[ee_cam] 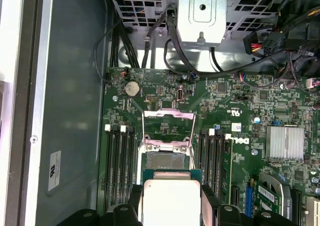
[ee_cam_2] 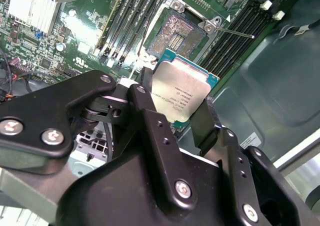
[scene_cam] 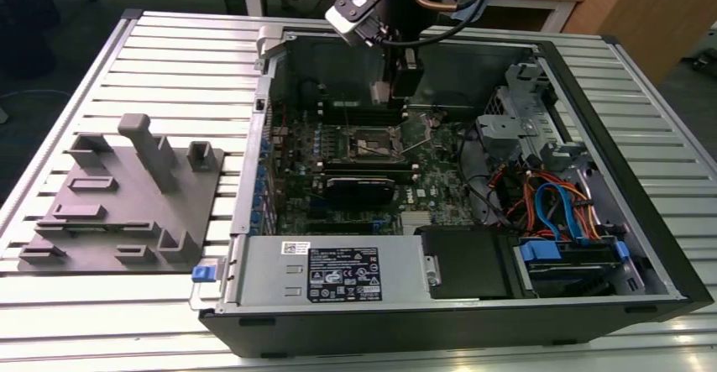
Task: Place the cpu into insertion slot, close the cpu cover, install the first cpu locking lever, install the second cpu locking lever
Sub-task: 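Place the cpu into insertion slot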
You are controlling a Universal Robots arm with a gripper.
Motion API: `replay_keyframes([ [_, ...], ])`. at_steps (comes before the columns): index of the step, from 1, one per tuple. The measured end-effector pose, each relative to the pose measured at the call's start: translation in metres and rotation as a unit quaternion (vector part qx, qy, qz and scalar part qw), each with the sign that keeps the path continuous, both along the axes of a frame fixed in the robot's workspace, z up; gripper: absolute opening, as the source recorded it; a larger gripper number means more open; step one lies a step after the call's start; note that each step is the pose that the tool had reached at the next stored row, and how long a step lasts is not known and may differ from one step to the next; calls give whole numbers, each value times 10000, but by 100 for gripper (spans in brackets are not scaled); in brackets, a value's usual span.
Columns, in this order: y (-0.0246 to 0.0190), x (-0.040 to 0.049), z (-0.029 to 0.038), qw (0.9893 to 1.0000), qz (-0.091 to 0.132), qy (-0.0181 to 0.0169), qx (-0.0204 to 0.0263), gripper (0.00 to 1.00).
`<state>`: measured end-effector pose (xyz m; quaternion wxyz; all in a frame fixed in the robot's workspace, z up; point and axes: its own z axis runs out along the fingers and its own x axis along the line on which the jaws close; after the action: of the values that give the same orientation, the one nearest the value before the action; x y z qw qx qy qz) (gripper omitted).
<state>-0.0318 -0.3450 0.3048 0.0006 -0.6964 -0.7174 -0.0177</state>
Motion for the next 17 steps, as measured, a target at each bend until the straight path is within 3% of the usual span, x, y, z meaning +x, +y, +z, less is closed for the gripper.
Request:
replay_keyframes([
  [10,0,0,-6,10000,0,-1,1,54],
  [17,1,0,-100,10000,0,1,0,54],
])
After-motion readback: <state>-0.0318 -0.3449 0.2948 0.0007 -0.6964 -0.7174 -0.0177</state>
